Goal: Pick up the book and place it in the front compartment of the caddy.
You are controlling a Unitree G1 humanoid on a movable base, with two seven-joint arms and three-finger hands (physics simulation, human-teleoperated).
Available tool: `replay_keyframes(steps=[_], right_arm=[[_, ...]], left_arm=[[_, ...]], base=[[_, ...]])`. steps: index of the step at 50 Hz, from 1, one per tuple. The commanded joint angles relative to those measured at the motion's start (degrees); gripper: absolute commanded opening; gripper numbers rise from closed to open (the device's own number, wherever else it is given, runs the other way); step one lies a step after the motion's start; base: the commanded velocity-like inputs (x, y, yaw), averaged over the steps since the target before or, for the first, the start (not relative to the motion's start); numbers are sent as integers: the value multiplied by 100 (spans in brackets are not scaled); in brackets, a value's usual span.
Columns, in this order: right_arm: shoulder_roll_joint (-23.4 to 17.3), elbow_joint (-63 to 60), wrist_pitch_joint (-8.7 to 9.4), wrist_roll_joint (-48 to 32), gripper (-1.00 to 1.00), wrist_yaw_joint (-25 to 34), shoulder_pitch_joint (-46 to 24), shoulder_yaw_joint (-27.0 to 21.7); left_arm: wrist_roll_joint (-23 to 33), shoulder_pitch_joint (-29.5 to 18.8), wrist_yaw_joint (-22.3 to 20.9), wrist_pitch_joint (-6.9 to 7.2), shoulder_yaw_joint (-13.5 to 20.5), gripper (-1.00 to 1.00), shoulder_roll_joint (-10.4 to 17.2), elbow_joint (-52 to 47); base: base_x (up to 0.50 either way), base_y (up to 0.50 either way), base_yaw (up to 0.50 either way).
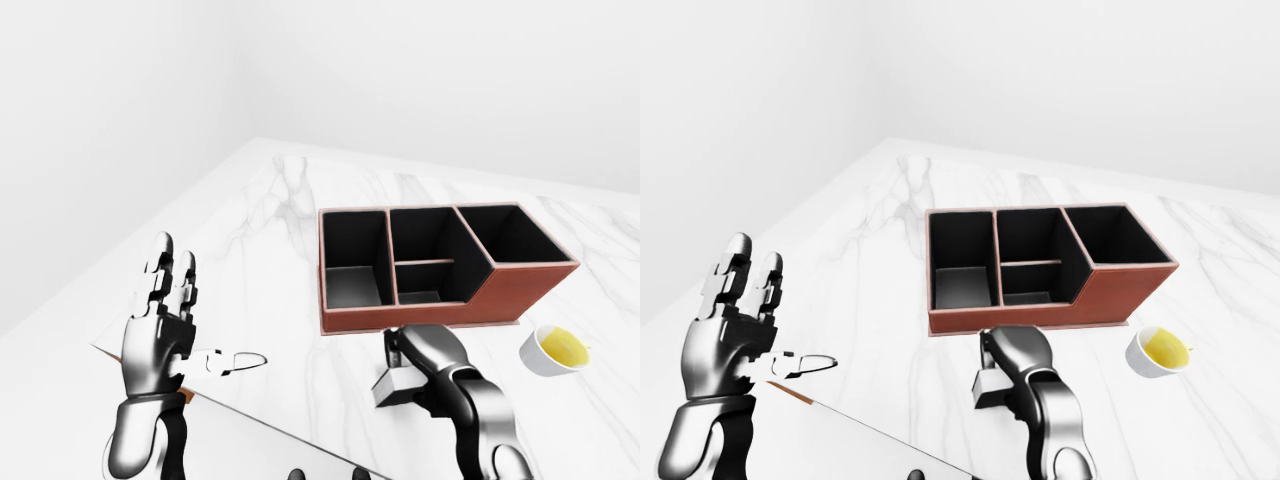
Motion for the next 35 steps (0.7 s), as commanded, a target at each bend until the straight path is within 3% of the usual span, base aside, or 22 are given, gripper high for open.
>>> replay_keyframes(steps=[1,14,35], right_arm=[[87,-664,0,11,-100,-1,-315,-70],[369,-1837,0,-458,-100,-1,-967,-223],[605,-2425,0,-906,-100,-1,-1639,-193]], left_arm=[[37,-114,79,0,-14,100,-21,285],[27,-112,72,0,-1,100,-21,281],[56,-113,74,0,-33,100,-25,304]], base=[[0,0,0],[0,0,0],[0,0,0]])
